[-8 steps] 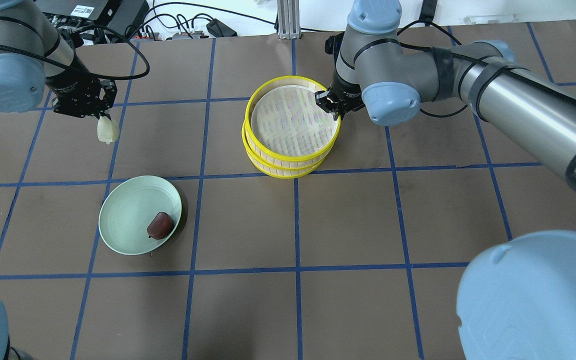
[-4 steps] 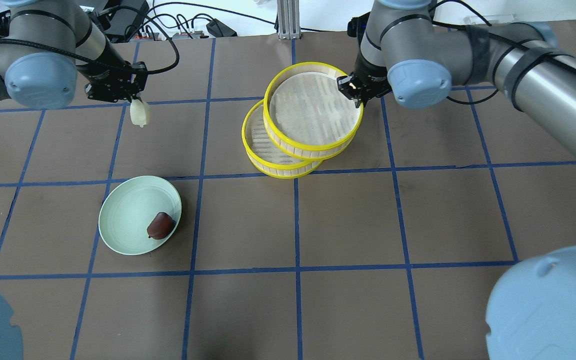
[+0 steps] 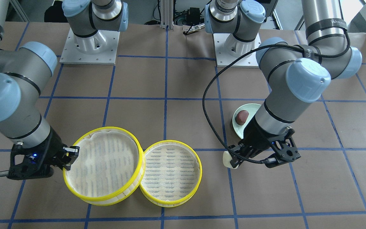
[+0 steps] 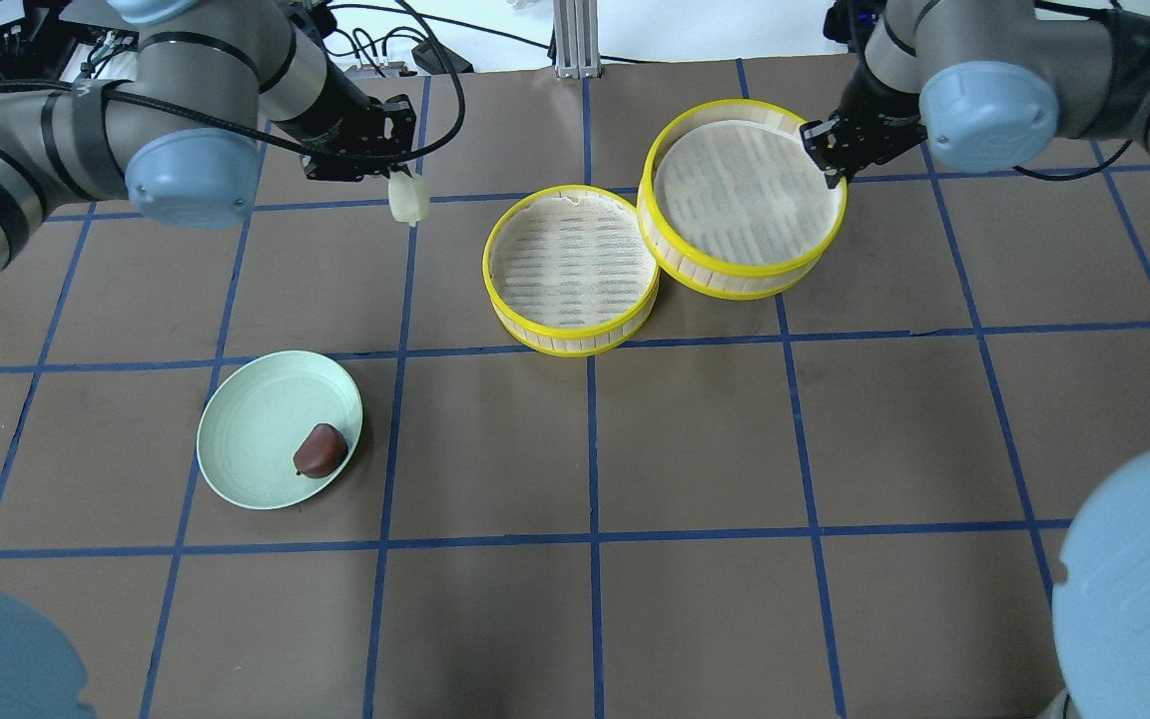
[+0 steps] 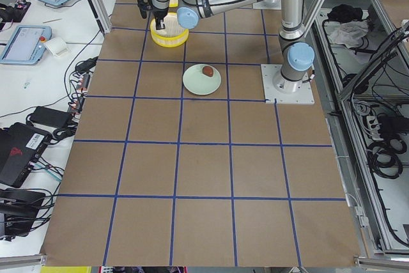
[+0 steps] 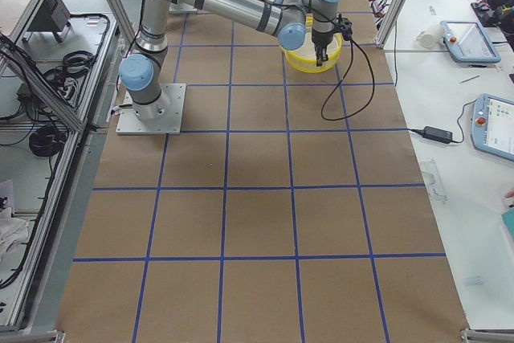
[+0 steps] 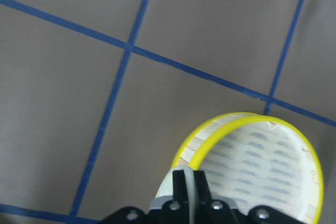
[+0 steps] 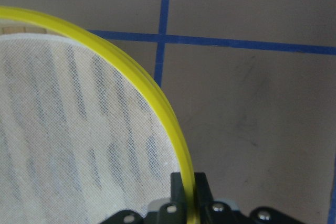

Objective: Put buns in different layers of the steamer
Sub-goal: 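Place the white bun into the lower steamer tier with the left gripper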

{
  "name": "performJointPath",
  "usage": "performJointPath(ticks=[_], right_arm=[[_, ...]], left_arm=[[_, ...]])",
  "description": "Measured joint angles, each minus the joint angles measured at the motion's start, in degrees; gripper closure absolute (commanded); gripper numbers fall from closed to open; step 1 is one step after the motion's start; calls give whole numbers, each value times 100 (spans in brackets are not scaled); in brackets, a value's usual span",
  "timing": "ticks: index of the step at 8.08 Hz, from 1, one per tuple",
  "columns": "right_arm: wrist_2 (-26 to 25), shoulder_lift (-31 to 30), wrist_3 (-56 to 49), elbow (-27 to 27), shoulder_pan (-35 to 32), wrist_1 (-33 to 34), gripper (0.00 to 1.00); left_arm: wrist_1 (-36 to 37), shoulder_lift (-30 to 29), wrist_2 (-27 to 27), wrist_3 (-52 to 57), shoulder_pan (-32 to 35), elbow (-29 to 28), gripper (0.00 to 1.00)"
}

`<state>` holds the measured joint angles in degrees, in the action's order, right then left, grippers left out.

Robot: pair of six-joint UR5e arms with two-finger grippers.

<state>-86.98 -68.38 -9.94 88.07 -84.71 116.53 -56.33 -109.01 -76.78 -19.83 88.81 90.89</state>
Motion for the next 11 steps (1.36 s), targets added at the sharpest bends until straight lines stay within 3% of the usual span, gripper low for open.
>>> performJointPath(ticks=[3, 4, 5, 6, 8, 11], right_arm=[[-12, 5, -793, 8, 559, -29, 100], [-18, 12, -878, 18, 604, -32, 100], [-42, 19, -912, 27, 622, -33, 100], [-72, 22, -924, 35, 627, -34, 100], [-108, 19, -927, 42, 631, -34, 100], [-138, 4, -864, 46, 631, -28, 100]], left_arm=[[940, -510, 781, -448, 439, 19, 100], [1254, -746, 900, -554, 557, 20, 84], [1418, -901, 947, -599, 645, 31, 59], [1488, -988, 976, -617, 694, 47, 20], [1515, -1094, 994, -630, 769, 109, 0], [1458, -1011, 959, -707, 816, 147, 0]])
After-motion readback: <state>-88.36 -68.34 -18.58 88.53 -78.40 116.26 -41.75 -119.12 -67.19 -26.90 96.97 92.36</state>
